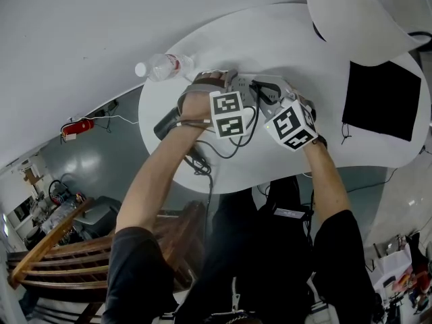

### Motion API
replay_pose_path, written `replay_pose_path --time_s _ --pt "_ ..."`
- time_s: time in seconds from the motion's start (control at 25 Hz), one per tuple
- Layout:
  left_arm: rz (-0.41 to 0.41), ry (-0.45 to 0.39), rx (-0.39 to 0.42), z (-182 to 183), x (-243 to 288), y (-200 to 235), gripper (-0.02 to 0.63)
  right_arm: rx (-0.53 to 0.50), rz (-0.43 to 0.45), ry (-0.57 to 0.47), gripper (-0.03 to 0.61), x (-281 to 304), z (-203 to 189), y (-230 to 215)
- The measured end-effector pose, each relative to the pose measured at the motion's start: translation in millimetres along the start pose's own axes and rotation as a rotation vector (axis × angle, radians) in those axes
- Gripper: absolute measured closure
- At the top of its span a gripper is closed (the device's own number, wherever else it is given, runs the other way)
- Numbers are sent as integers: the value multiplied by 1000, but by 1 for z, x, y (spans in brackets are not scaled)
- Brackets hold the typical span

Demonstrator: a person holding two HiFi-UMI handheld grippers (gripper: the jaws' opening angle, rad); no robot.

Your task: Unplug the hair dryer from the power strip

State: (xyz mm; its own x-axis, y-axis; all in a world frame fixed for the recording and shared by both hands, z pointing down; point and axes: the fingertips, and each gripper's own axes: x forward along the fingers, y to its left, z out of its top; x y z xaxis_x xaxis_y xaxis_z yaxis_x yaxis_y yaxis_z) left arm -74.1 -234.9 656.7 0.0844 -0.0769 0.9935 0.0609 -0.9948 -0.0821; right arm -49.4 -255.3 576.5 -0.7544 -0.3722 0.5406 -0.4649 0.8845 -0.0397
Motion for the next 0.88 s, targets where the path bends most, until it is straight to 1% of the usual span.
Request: replay_pose_path --time_s 0.08,0.2,0.32,0.44,0.56,0.68,0.88 --pt "-2 -3 -2 0 0 0 202 -5 -19 5 538 0 0 0" --pt "-2 0 -5 0 0 1 201 -38 -49 12 538 -1 -1 3" --pt "-2 4 -3 0 0 1 201 -61 -54 14 539 -1 -3 5" --pt "0 2 1 0 0 0 202 -57 -24 14 538 -1 -2 3" --pt "0 5 -5 0 0 1 202 -18 -12 5 538 0 1 -2" --pt "-2 12 -10 0 1 1 202 8 -35 3 538 0 2 -2" --pt "-4 15 -8 0 1 1 201 -44 -73 11 539 -3 0 3"
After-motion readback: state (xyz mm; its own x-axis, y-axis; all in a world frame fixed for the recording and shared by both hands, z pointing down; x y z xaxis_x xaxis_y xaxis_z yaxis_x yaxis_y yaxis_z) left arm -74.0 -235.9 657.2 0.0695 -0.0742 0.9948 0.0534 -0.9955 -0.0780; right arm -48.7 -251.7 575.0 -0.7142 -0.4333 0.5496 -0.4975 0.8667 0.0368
